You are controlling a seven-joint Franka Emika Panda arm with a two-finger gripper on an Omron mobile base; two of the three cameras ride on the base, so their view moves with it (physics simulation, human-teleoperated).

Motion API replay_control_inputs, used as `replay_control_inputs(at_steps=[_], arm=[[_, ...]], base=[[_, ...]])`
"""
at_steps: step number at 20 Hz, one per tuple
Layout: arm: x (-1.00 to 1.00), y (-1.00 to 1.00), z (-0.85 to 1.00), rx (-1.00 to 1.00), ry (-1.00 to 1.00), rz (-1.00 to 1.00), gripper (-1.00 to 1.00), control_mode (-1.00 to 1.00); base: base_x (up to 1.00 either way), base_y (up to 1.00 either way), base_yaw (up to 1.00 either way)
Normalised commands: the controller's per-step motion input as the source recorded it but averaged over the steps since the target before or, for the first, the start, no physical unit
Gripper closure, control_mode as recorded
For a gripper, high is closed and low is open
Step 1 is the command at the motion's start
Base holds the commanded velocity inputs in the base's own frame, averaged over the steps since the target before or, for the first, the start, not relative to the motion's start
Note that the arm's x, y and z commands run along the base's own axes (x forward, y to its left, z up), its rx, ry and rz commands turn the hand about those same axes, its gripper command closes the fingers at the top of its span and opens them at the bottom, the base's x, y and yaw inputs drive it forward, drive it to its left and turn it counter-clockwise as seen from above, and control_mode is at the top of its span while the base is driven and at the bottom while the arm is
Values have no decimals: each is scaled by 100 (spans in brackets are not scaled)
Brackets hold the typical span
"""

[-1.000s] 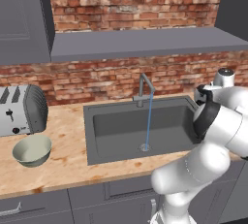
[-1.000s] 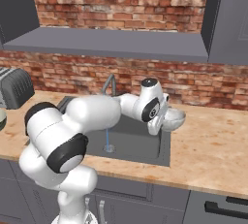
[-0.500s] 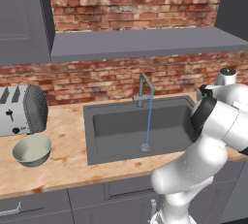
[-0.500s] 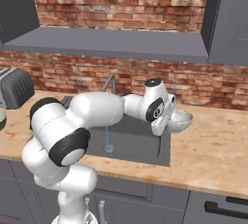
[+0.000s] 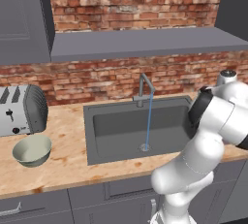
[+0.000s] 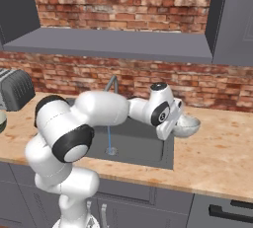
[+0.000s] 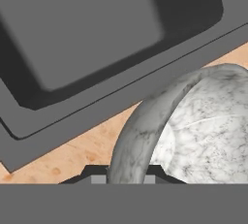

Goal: Rinse each bowl for a few seconds and place them down in the sink or on the counter.

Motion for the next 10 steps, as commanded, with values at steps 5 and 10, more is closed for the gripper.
replay_control_inputs(at_steps=[5,10], arm=[[0,-10,-15,0,-1,-4,100,-100],[0,-12,-16,0,-2,-3,100,-100]], base=[[0,0,0],[0,0,0]])
